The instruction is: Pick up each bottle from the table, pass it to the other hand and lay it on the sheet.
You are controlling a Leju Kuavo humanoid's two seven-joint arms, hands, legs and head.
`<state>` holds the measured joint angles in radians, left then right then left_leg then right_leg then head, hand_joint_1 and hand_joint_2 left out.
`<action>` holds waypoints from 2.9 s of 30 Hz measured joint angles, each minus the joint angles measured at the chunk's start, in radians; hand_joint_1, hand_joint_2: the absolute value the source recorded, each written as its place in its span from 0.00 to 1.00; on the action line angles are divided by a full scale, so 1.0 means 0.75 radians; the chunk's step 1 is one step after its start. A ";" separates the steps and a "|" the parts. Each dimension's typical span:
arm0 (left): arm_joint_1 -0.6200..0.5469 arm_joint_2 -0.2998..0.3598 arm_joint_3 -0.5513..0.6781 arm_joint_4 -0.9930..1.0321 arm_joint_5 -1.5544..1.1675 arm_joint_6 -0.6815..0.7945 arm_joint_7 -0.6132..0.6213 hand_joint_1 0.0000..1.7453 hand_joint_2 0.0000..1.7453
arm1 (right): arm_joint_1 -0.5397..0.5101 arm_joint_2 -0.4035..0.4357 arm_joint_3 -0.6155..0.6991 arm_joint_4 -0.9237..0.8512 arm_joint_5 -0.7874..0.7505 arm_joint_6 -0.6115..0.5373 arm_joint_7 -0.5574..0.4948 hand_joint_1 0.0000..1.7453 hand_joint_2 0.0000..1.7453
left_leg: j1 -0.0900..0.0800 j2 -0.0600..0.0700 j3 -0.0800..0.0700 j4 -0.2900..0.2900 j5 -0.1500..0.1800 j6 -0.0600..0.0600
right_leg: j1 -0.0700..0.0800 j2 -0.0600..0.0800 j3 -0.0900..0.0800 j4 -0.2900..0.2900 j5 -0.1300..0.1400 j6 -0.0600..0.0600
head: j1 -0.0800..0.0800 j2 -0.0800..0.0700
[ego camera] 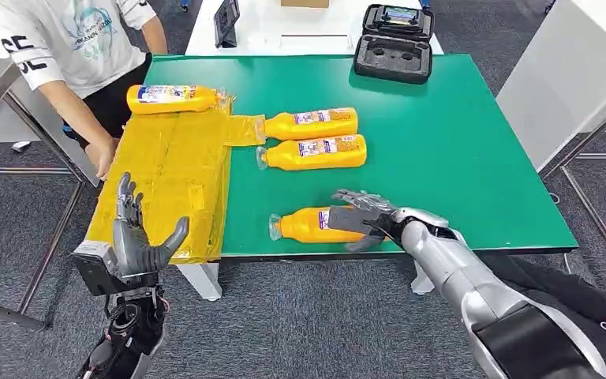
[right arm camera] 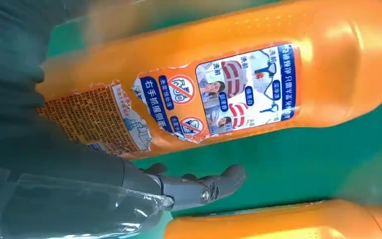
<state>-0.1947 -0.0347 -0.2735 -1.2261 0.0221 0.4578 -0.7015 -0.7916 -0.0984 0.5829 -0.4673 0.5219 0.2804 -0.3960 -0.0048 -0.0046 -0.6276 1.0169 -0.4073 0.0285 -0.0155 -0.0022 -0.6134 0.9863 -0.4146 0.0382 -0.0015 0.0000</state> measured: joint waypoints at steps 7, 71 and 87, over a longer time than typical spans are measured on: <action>0.003 -0.021 0.007 0.011 0.021 -0.016 0.000 0.00 1.00 | -0.009 0.000 0.014 0.013 0.013 -0.003 0.023 0.55 1.00 | 0.000 0.000 0.000 0.000 0.000 0.000 | 0.000 0.000 0.000 0.000 0.000 0.000 | 0.000 0.000; 0.040 -0.060 0.063 0.021 0.038 -0.042 0.000 0.00 1.00 | -0.028 0.005 0.084 0.069 0.106 -0.114 0.140 0.00 1.00 | 0.000 0.000 0.000 0.000 0.000 0.001 | 0.000 0.000 0.000 0.000 0.000 0.000 | 0.000 0.000; 0.062 -0.062 0.074 0.022 0.041 -0.041 0.000 0.00 1.00 | -0.039 0.020 0.086 0.080 0.114 -0.102 0.133 1.00 1.00 | 0.000 0.000 0.000 0.000 0.000 0.001 | 0.000 0.000 0.000 0.000 0.000 0.001 | 0.000 0.000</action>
<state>-0.1480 -0.0809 -0.2178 -1.2093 0.0526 0.4269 -0.7015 -0.8210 -0.0832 0.6477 -0.4071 0.6073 0.2037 -0.2964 -0.0047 -0.0045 -0.6275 1.0169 -0.4071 0.0290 -0.0154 -0.0021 -0.6133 0.9863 -0.4143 0.0386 -0.0015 0.0000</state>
